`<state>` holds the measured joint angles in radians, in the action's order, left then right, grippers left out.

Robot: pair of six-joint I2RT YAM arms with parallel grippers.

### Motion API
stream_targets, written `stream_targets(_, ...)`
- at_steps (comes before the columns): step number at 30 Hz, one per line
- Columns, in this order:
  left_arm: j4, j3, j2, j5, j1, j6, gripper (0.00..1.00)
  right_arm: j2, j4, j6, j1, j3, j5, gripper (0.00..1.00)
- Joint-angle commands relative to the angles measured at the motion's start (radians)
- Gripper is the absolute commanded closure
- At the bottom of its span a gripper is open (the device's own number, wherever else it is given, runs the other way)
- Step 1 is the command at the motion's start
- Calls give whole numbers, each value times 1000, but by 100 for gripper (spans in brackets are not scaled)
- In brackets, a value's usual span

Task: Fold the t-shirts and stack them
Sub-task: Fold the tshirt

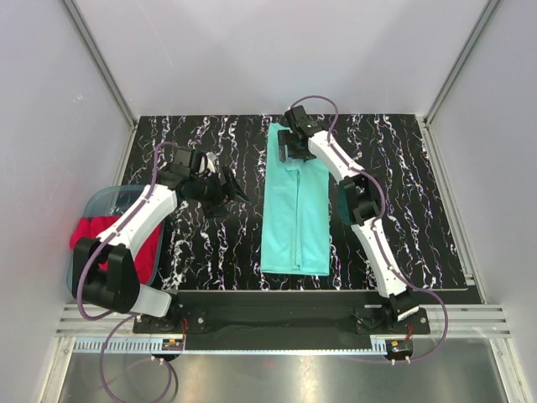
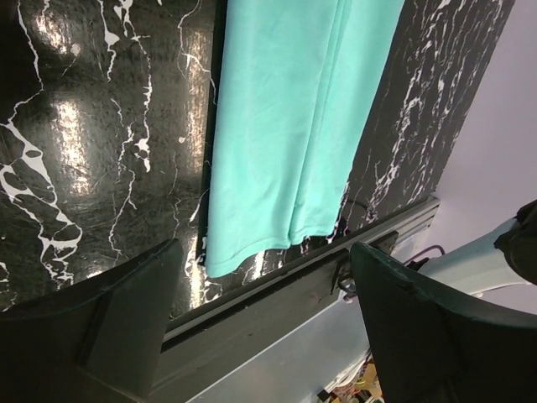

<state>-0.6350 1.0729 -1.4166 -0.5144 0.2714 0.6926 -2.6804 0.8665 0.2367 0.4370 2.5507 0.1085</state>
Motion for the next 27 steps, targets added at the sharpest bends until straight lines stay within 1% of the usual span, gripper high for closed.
stream_targets(1,17,-30,-13,-42,-1,-44,13,14,-84,-45,11,74,-47,14)
stream_targets(3,17,-37,-37,-62,0,-59,14,45,-67,-46,12,77,-30,10)
stream_targets(5,43,-65,-61,-65,3,-70,14,129,-34,-56,12,50,3,8)
stream_targets(6,60,-77,-67,-71,3,-71,15,166,-26,-56,11,-5,17,6)
stream_targets(7,70,-102,-73,-76,8,-74,16,248,-6,-56,11,-36,22,5)
stream_targets(8,92,-109,-79,-82,11,-83,16,292,6,-59,11,-70,19,4)
stream_targets(9,101,-117,-108,-105,15,-88,16,335,23,-45,11,-142,16,4)
stream_targets(10,106,-129,-123,-113,26,-93,18,420,58,-27,12,-186,14,5)
stream_targets(11,124,-140,-139,-125,32,-91,19,463,77,-7,12,-235,-21,5)
stream_targets(12,136,-149,-156,-137,41,-87,21,508,91,12,11,-359,-54,7)
stream_targets(13,144,-168,-162,-133,63,-90,23,606,97,50,12,-438,-93,10)
stream_targets(14,147,-175,-162,-122,77,-94,23,658,88,71,12,-525,-186,11)
stream_targets(15,146,-191,-154,-99,103,-96,24,712,74,110,11,-708,-228,12)
stream_targets(16,149,-203,-148,-93,115,-91,24,826,34,133,11,-803,-251,14)
stream_targets(17,167,-214,-140,-90,129,-87,25,887,11,162,11,-895,-291,16)
stream_targets(18,178,-228,-131,-88,141,-79,25,945,-13,191,12,-1069,-312,16)
stream_targets(19,192,-253,-130,-90,167,-62,26,1059,-59,244,11,-1149,-331,18)
stream_targets(20,219,-266,-127,-91,178,-51,27,1111,-81,277,11,-1226,-384,20)
stream_targets(21,231,-295,-125,-93,198,-41,28,1199,-102,333,11,-1362,-407,21)
stream_targets(22,248,-310,-122,-95,207,-30,29,1237,-134,351,11,-1423,-427,21)
stream_targets(23,276,-324,-119,-96,218,-9,29,1270,-144,372,11,-1528,-458,22)
stream_targets(25,287,-353,-111,-82,252,10,29,1355,-168,411,12,-1616,-463,25)
stream_targets(26,291,-358,-110,-70,264,13,29,1373,-172,421,12,-1686,-460,25)
stream_targets(27,293,-366,-110,-64,285,15,28,1392,-170,432,11,-1714,-458,25)
